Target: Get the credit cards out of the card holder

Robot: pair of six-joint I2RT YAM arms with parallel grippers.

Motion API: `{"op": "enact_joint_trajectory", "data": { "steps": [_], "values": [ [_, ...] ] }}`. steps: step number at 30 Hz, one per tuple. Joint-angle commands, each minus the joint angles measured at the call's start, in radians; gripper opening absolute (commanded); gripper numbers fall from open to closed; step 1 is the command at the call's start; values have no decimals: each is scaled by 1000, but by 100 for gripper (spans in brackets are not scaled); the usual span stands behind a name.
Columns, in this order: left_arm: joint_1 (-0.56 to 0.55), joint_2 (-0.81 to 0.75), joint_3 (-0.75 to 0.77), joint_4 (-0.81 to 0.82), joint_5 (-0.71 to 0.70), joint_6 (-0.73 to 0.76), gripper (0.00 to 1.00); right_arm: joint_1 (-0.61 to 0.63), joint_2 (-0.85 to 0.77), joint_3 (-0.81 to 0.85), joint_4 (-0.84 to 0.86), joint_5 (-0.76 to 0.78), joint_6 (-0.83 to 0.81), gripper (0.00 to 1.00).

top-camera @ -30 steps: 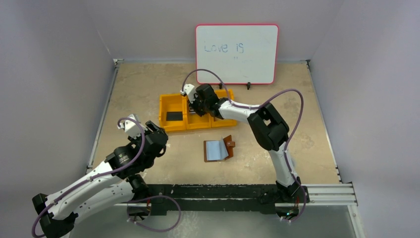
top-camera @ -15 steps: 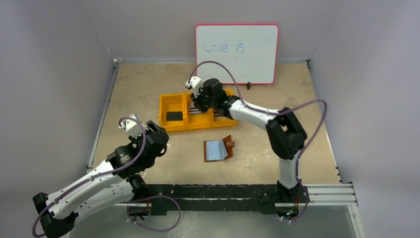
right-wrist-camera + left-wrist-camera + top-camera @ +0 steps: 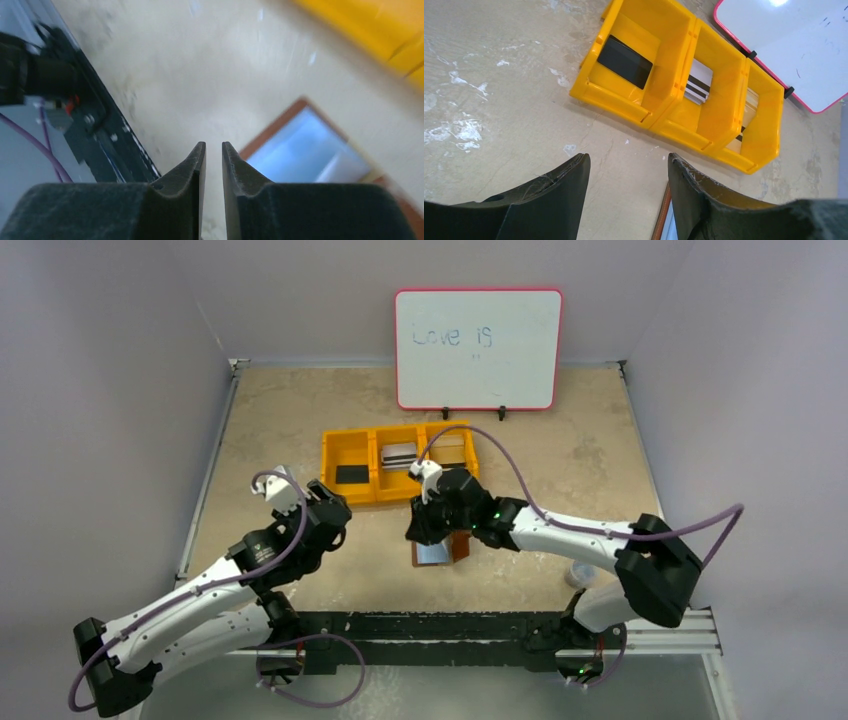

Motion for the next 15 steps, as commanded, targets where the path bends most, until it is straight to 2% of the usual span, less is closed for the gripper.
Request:
{"op": "enact_joint_trajectory", "data": {
  "steps": [1, 7, 10, 15],
  "values": [
    [4, 4, -25, 89, 34, 45, 59, 47, 29, -43, -62, 70, 162, 18],
    [4, -7, -50, 118, 95, 66, 65, 60, 26, -92, -140, 282, 238, 18],
    [4, -14, -68, 127, 148, 98, 66, 58, -8, -128, -149, 318, 295, 21],
    [4, 18, -91, 125, 265, 111, 66, 58, 8, -90, -190, 384, 313, 21]
  ]
}}
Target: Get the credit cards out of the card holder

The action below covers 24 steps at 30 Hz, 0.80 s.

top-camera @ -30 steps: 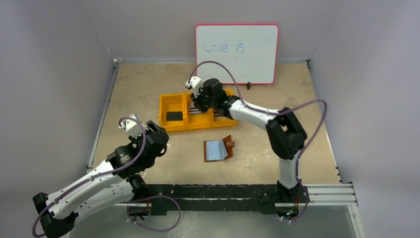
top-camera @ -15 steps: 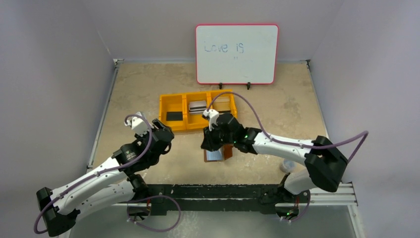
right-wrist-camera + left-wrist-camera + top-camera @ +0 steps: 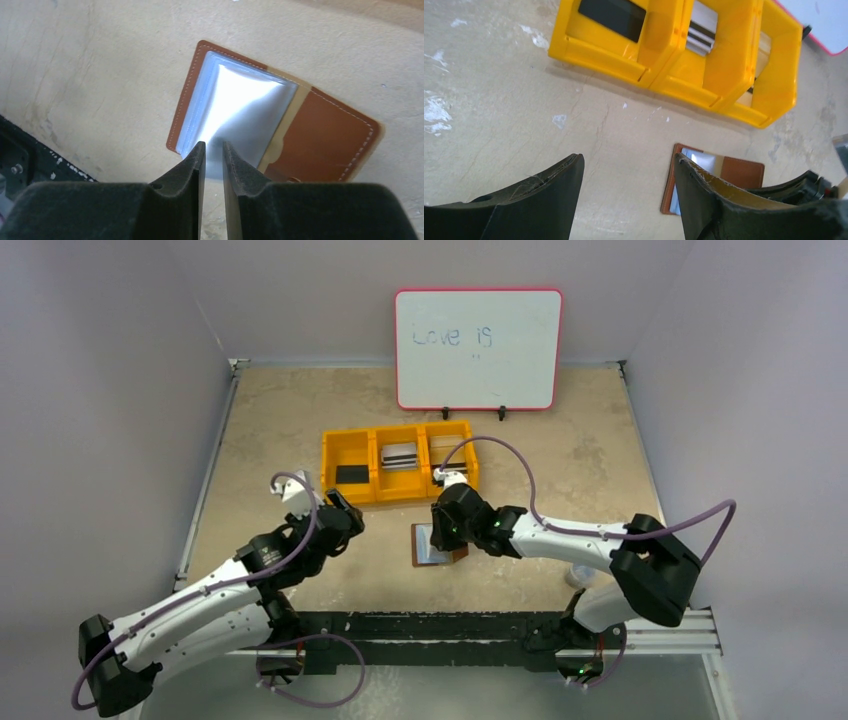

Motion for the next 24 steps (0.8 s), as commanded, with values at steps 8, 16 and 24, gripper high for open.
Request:
{"op": "enact_joint_trajectory", "data": {
  "steps": [8, 16, 24],
  "values": [
    [3, 97, -18, 170, 201, 63, 66, 0, -36, 22, -40, 147, 122, 22],
    [1, 140, -4, 164, 83, 21, 61, 2, -112, 68, 81, -56, -25, 27],
    [0, -67, -110, 111, -22, -63, 62, 45, 21, 112, -2, 37, -36, 66]
  ]
}}
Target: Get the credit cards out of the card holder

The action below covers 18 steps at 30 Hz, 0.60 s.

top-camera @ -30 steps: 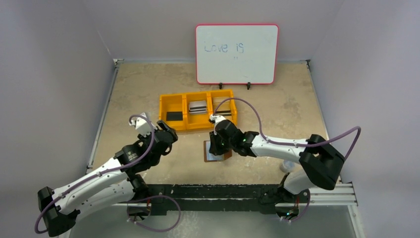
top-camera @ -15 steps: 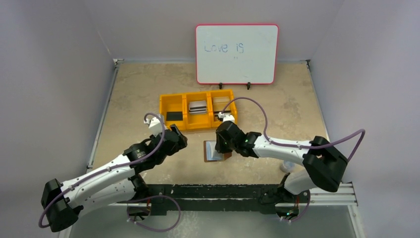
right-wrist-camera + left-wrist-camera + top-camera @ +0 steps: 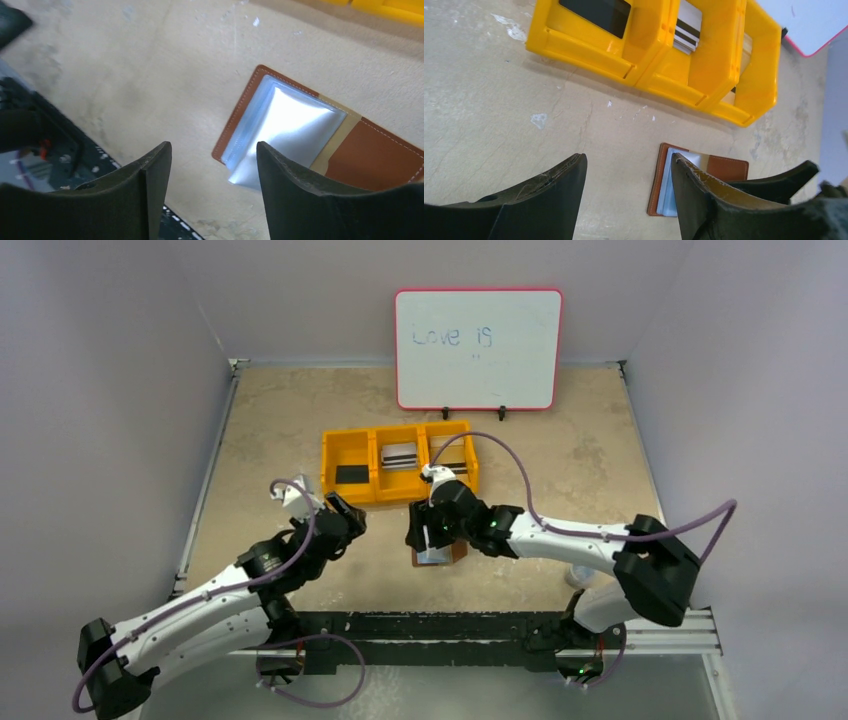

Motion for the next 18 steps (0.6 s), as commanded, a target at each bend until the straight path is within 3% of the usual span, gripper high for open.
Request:
{"op": "enact_joint_trajectory", "data": {
  "steps": [1, 10, 18],
  "values": [
    [0, -93, -40, -36, -88, -58, 63, 26, 79, 94, -113, 103, -61, 67],
    [0, -117, -30, -107, -118, -67, 63, 81, 239, 239, -342, 304, -91, 70],
    [0, -104, -31, -92, -109, -63, 63, 91, 269, 190, -371, 276, -11, 67]
  ]
}}
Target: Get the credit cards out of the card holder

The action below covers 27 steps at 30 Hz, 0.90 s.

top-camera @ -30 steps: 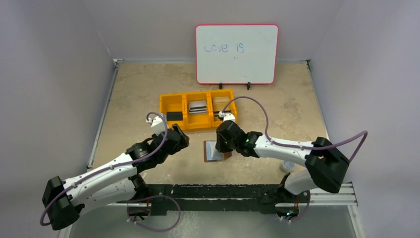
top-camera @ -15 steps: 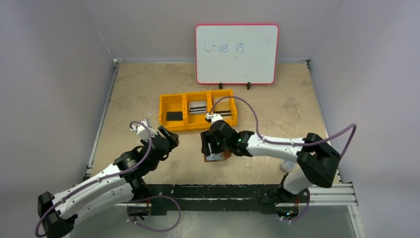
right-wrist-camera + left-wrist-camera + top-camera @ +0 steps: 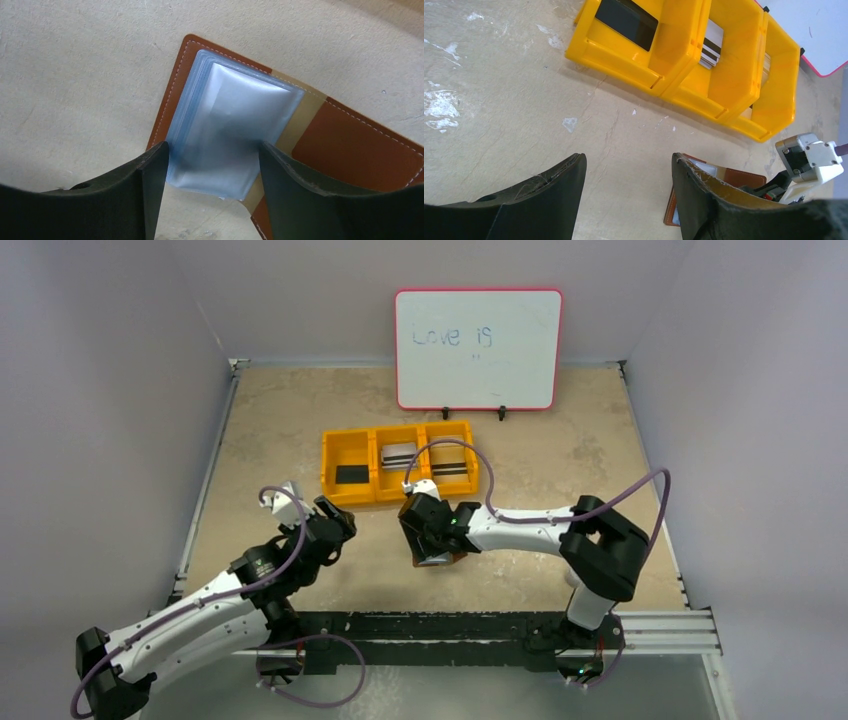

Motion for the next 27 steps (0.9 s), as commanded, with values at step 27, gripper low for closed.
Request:
{"op": "enact_joint_trajectory", "data": {
  "steps": [27],
  "values": [
    [1, 35, -19, 79, 37, 7, 63, 2, -106, -80, 16, 14, 103, 48]
  ]
}}
